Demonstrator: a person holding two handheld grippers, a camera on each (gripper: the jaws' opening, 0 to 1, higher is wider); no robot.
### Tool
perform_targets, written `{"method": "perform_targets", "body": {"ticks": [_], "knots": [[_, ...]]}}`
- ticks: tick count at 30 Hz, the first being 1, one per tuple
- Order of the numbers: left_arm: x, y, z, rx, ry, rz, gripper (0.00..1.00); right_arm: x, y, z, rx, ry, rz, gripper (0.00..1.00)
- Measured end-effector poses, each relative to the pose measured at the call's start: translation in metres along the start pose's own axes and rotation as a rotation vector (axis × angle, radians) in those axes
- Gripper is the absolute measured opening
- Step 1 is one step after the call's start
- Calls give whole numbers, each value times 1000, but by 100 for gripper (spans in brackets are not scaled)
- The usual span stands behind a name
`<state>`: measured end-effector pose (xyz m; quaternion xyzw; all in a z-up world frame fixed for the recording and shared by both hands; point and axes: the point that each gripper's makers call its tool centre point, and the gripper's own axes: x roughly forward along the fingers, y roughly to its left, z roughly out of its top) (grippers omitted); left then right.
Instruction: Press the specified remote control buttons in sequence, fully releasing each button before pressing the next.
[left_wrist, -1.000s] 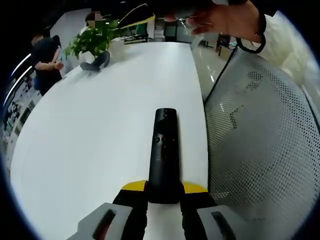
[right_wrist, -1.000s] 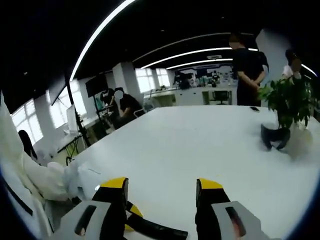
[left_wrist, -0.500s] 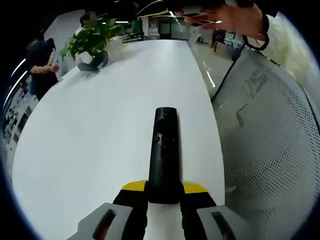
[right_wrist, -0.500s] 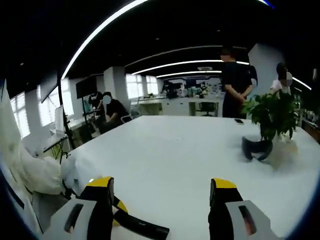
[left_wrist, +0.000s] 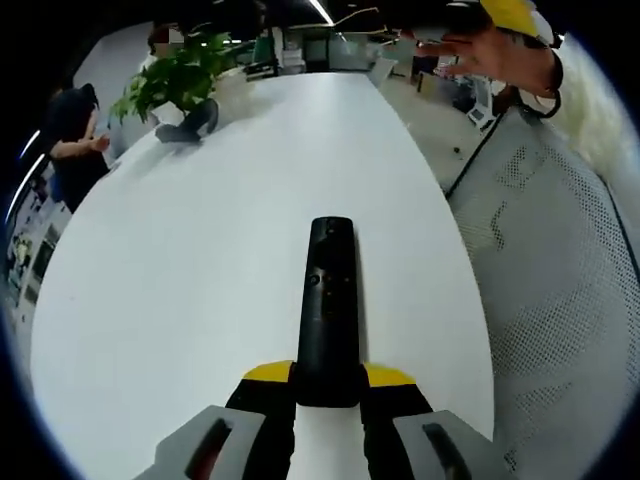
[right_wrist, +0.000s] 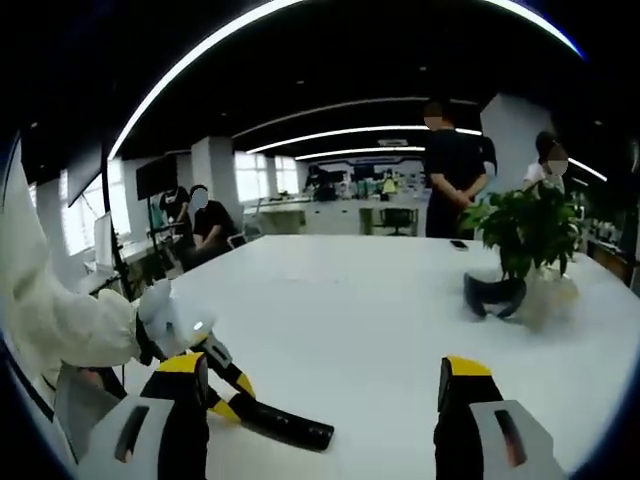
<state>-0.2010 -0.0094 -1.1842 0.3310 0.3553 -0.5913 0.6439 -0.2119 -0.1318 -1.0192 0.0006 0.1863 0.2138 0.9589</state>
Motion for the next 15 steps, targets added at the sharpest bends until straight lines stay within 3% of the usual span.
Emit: {"method": "perform_targets", "body": {"ticks": [15], "knots": [[-12,66,2,6,38,57,23,2,1,-4,-4,15,19,94]]}}
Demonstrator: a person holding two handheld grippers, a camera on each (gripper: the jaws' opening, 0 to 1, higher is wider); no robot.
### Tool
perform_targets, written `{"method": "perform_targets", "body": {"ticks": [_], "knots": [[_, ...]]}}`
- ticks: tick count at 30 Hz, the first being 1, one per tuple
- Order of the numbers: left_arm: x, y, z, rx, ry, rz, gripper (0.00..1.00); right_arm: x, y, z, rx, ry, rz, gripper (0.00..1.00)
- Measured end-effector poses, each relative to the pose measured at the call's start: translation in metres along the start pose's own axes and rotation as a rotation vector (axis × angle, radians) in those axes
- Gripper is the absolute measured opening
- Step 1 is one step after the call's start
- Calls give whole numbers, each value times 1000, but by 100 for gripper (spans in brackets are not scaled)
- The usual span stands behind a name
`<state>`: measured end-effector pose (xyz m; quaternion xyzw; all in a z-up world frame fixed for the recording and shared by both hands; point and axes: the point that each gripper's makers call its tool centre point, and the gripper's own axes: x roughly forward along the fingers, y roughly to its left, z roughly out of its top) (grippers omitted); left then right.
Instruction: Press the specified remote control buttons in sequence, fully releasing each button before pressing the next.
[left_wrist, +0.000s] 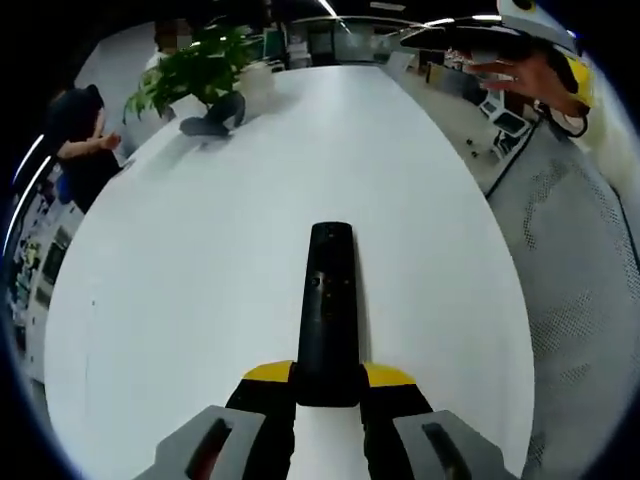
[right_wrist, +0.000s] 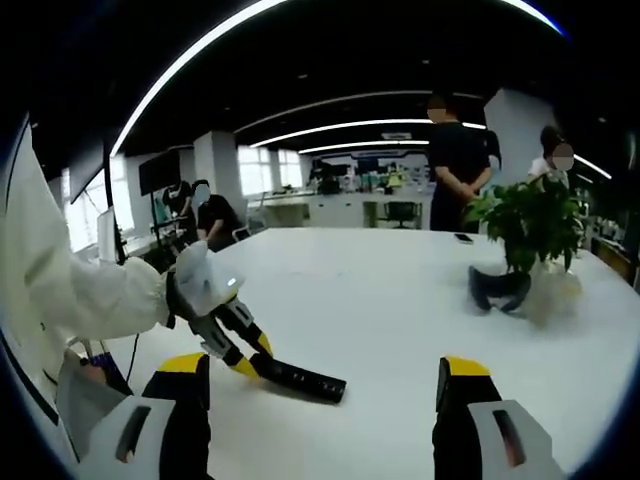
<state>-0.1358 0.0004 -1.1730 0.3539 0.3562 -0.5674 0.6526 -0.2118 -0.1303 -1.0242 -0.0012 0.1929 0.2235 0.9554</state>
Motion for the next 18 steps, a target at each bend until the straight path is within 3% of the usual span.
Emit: {"method": "perform_targets", "body": {"ticks": [13,18], "knots": [[-1,55,-1,20,35,36,23,-3,-14,-7,-3,23,-32,93],[-1,73,-2,46,64,41,24,-4,-22,-12,50,36,-48,93]]}}
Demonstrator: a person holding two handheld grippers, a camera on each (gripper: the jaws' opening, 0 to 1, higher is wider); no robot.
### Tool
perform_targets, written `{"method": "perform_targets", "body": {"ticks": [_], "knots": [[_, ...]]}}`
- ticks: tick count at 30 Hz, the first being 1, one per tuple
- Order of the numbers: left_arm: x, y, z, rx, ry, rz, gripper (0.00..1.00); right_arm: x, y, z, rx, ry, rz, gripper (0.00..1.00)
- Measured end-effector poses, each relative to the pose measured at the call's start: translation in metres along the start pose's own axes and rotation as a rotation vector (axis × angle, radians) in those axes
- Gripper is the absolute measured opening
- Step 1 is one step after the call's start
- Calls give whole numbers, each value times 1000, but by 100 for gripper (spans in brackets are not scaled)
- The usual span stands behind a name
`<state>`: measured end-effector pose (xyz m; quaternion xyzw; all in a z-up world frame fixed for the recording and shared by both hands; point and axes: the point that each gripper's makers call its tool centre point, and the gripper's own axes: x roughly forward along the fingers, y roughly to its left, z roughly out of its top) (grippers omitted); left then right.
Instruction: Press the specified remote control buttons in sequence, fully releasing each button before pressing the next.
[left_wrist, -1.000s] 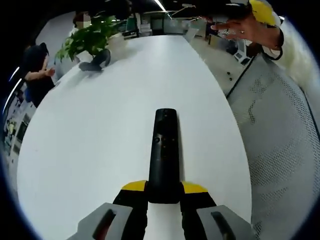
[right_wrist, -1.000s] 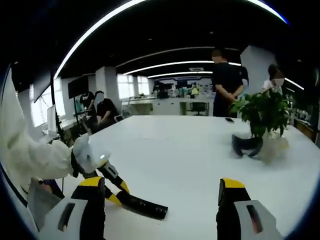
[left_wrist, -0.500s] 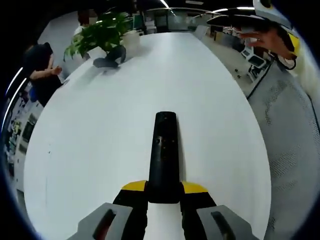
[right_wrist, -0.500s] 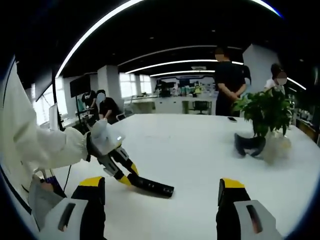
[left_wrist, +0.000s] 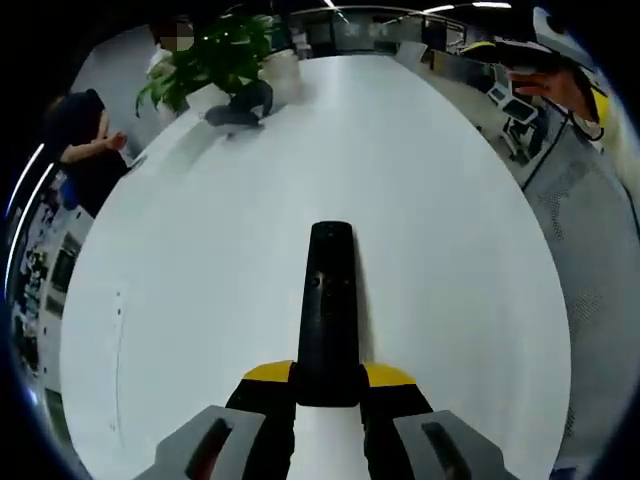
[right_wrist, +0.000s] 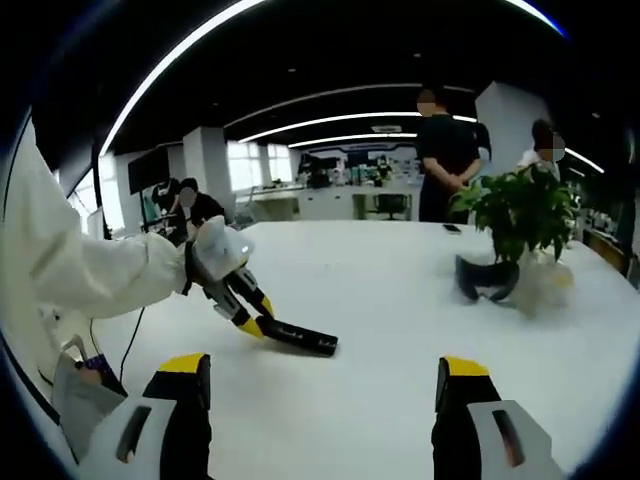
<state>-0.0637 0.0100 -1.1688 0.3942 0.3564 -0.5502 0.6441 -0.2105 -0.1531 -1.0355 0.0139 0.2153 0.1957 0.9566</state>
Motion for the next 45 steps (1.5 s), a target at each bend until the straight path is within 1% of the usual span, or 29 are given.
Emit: {"method": "perform_targets", "body": {"ticks": [4,7,9,12,16,19,25,26,28,30,32,33,36,37,38,39,42,43,44,45], "knots": [[3,15,-4,9,27,1,24,-1,-2,0,7,-2,-12,92],[4,25,-4,16,29,3,24,0,-2,-1,10,4,-12,92],[6,35,-3,9,26,6,24,0,-2,-4,8,11,-15,92],[9,51,-7,6,44,20,24,1,-1,-7,12,24,-11,92],[11,64,-8,-13,47,19,24,2,-1,-9,14,34,-14,92],[15,72,-12,-6,67,23,24,4,-1,-12,16,44,-13,91],[21,83,-11,-15,75,20,24,5,-1,-15,11,57,-7,91],[22,83,-13,-23,85,10,24,5,-2,-15,12,57,-7,91],[25,86,-17,-5,100,15,24,5,-2,-15,16,60,-6,91],[27,88,-22,-10,122,13,24,6,0,-14,23,56,4,93],[28,89,-26,-4,138,19,24,6,-2,-14,23,59,-5,92],[28,88,-23,-20,120,15,24,7,-1,-14,28,59,-3,93],[26,87,-23,-30,121,12,24,8,0,-15,30,66,-1,93],[26,86,-23,-32,121,16,24,8,1,-15,29,66,1,93],[26,86,-23,-54,120,25,24,8,2,-15,29,66,1,93],[25,85,-24,-92,118,35,24,9,3,-15,29,65,1,93],[24,85,-24,-117,90,51,25,9,7,-13,28,60,8,92],[23,87,-24,-129,87,73,27,9,8,-12,27,60,7,92],[21,92,-24,-141,84,114,30,8,9,-11,26,55,6,92],[19,93,-25,-157,85,132,32,7,10,-9,26,47,8,92]]}}
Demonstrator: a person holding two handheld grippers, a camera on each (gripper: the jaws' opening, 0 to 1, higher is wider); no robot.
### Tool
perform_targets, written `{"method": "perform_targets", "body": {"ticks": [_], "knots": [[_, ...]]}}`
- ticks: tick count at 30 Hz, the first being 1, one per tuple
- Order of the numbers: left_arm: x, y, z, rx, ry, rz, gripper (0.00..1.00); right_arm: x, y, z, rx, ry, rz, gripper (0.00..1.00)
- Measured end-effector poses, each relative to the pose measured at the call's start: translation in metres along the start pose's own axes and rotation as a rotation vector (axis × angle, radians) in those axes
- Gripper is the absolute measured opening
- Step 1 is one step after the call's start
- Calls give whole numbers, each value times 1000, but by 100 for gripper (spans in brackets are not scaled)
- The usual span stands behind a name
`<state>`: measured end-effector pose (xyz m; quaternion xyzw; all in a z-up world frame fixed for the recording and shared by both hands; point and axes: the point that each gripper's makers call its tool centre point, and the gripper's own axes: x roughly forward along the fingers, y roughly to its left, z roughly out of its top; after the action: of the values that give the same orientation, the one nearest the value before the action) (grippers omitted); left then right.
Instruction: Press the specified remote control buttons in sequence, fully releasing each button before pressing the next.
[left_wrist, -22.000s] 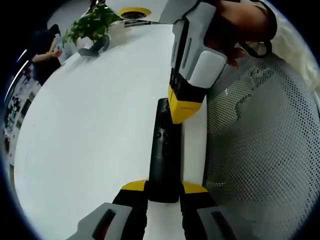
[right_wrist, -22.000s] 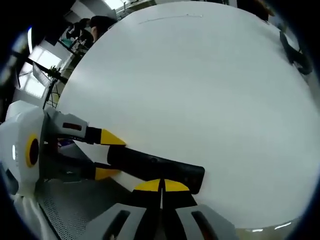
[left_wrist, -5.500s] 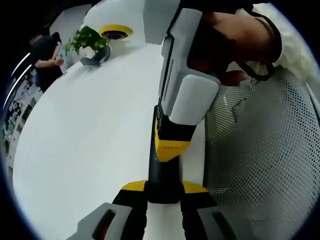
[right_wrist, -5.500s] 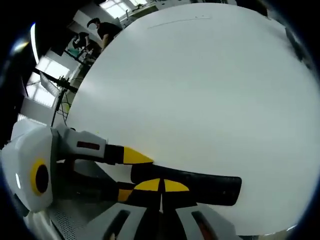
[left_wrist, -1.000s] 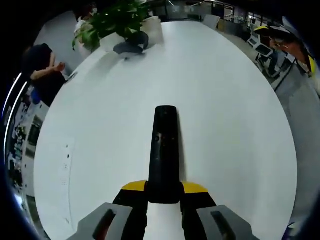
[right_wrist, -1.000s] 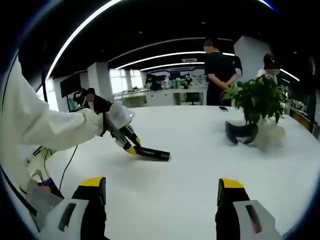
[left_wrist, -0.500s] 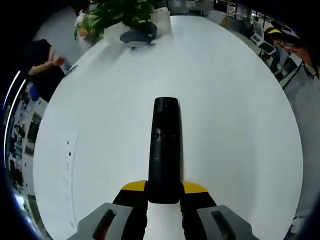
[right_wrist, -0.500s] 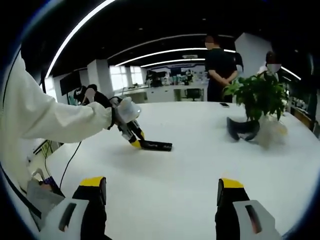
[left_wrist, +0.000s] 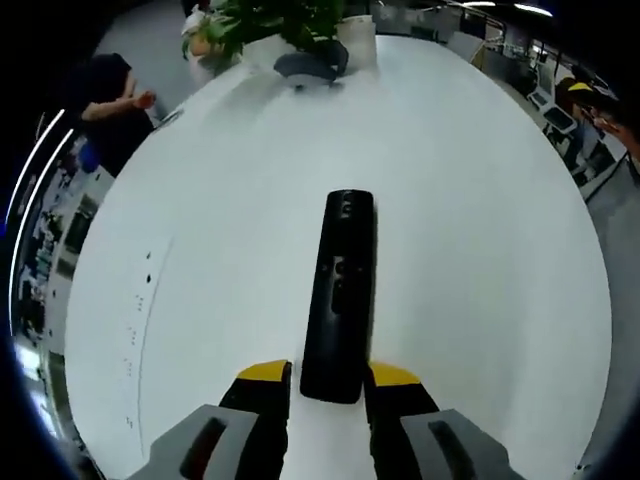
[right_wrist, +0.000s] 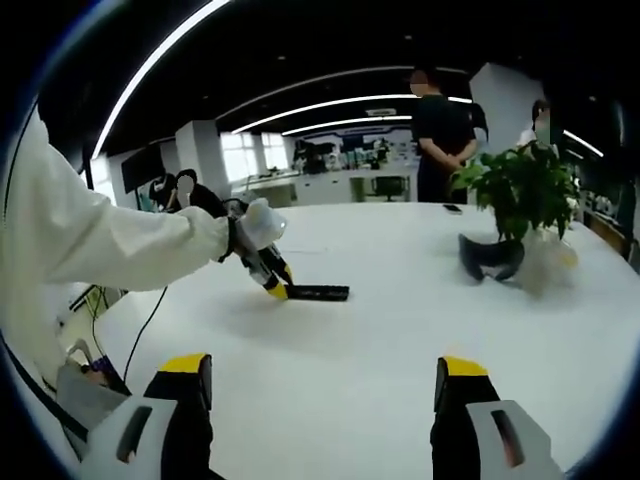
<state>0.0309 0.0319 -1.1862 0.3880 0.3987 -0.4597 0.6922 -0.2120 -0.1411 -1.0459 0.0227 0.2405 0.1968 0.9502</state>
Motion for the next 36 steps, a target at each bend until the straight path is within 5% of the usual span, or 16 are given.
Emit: {"method": "perform_targets", "body": {"ticks": [4,7,9,28,36], "knots": [[-4,-2,-4,-108,11,42,37,-1,5,7,0,-30,10,93],[-8,-9,-12,-220,20,43,54,-1,4,10,4,-46,-2,93],[-14,-10,-12,-307,-24,70,60,-1,5,10,14,-40,0,93],[-102,-79,-8,-482,-382,149,87,-3,15,16,-19,-61,5,99],[-135,-118,-7,-499,-450,181,100,2,5,19,-5,-89,-10,99]]}}
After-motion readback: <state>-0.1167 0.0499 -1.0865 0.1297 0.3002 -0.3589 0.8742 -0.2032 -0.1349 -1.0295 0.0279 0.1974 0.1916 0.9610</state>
